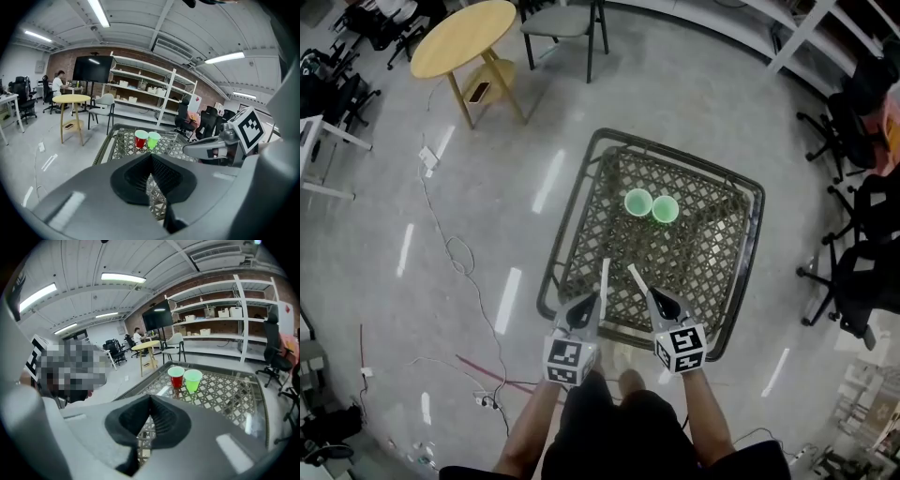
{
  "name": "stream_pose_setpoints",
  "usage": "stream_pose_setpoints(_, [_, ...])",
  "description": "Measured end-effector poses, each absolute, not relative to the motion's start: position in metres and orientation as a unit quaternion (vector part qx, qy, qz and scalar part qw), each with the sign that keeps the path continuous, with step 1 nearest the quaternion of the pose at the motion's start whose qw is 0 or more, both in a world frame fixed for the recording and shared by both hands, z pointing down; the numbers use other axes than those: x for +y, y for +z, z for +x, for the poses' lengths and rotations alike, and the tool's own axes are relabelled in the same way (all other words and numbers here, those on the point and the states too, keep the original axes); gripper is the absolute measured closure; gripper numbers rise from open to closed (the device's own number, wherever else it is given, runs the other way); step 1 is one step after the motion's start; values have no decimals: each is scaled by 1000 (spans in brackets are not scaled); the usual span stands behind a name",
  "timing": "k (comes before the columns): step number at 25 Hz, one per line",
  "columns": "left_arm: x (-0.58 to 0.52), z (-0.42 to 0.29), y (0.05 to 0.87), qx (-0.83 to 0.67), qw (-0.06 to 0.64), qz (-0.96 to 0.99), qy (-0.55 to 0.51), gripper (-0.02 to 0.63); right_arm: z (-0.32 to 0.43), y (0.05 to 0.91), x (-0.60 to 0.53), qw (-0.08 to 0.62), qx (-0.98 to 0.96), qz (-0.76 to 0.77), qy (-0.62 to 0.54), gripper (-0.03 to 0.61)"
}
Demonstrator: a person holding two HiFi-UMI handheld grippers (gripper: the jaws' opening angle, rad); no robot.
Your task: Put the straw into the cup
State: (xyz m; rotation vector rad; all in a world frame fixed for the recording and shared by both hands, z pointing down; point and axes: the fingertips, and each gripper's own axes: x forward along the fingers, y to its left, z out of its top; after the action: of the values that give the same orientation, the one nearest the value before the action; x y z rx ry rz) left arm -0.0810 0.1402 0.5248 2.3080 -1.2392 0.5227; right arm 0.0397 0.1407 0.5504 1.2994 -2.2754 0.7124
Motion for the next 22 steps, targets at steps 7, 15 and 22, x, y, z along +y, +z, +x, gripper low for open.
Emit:
stream_pose_setpoints(7, [124, -78, 570, -436, 264, 835, 209, 607, 38, 598, 129, 242, -809, 456, 281, 576])
stream_pose_setpoints(15, [113, -84, 612, -434, 288, 824, 222, 607, 36, 643, 123, 265, -800, 449, 297, 576])
stream_pose_setpoints(22, [112, -84, 618, -428, 293, 825, 225, 607, 36, 660, 115, 282, -793, 450, 299, 575])
